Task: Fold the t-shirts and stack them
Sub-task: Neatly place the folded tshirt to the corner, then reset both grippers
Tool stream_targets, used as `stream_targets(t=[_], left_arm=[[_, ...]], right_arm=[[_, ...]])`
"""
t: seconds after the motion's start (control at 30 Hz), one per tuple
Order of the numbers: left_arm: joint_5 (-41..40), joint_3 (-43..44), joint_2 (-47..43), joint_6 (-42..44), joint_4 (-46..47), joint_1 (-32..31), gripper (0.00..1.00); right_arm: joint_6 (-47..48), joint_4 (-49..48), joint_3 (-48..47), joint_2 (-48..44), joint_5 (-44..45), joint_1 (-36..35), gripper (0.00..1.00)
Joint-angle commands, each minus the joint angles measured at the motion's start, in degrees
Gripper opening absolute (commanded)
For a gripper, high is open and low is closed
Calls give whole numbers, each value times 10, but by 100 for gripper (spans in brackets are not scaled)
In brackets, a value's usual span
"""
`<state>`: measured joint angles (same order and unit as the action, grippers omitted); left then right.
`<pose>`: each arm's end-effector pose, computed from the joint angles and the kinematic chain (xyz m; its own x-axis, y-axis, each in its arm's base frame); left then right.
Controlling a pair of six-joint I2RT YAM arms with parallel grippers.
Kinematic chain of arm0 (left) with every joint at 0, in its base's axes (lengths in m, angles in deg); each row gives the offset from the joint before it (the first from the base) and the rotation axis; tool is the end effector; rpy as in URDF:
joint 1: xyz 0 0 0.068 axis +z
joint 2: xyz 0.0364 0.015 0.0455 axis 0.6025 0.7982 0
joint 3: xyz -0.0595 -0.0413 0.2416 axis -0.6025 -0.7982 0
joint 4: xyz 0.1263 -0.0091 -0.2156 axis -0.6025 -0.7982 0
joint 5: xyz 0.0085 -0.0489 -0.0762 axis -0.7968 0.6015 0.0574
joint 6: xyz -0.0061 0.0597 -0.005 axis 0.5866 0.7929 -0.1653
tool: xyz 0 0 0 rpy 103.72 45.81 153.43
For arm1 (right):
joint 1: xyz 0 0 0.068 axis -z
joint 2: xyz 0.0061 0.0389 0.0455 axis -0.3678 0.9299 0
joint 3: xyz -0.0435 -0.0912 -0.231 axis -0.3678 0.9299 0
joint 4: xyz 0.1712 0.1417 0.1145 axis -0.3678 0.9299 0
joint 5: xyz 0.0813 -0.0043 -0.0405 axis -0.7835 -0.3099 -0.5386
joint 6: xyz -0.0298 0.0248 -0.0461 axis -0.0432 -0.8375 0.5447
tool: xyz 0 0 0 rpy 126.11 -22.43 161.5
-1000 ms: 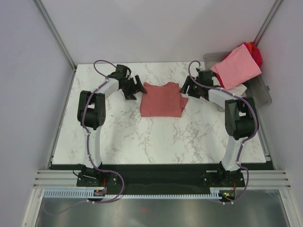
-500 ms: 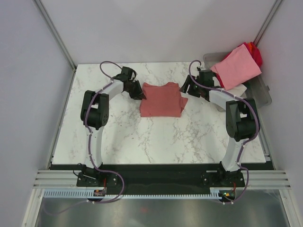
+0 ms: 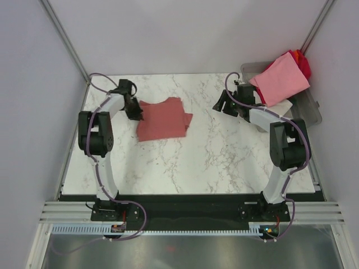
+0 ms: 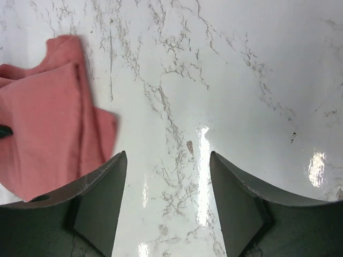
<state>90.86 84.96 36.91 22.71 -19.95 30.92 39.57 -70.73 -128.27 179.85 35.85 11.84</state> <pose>0.4247 -0.0536 0.1482 -0.8848 -0.3582 -0.2980 -0.2532 0.9065 -0.3378 0.3989 0.0793 0.1777 -0.7029 0.3334 -0.6283 -0.0290 0.8692 0.4937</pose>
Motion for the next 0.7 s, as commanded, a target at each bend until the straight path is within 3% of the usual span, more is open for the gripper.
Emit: stream_targets(t=[0.0, 0.03, 0.07, 0.1, 0.17, 0.2, 0.33, 0.5, 0.67], left_arm=[[-226, 6, -34, 38, -87, 94, 2], [-237, 22, -26, 37, -94, 123, 2], [-244, 33, -21, 30, -114, 135, 9], [-284, 56, -15, 17, -134, 143, 57], [-330, 60, -28, -3, -148, 147, 77], [-352, 57, -43, -13, -152, 147, 98], [-370, 19, -151, -44, -143, 129, 99], [-388, 29, -258, -52, -143, 47, 99], [-299, 5, -336, -43, -97, -22, 99]], right_arm=[[-10, -31, 8, -29, -16, -1, 71], [-11, -32, 7, -30, -16, -1, 71], [-10, -32, 7, -31, -17, 0, 71], [-10, -32, 8, -32, -17, 0, 71], [-9, -32, 10, -36, -13, -1, 72], [-8, -32, 12, -39, -12, 0, 72], [-5, -32, 18, -45, -8, -1, 72], [-10, -35, 30, -61, -19, -1, 72], [-11, -37, 71, -121, -24, -1, 74]])
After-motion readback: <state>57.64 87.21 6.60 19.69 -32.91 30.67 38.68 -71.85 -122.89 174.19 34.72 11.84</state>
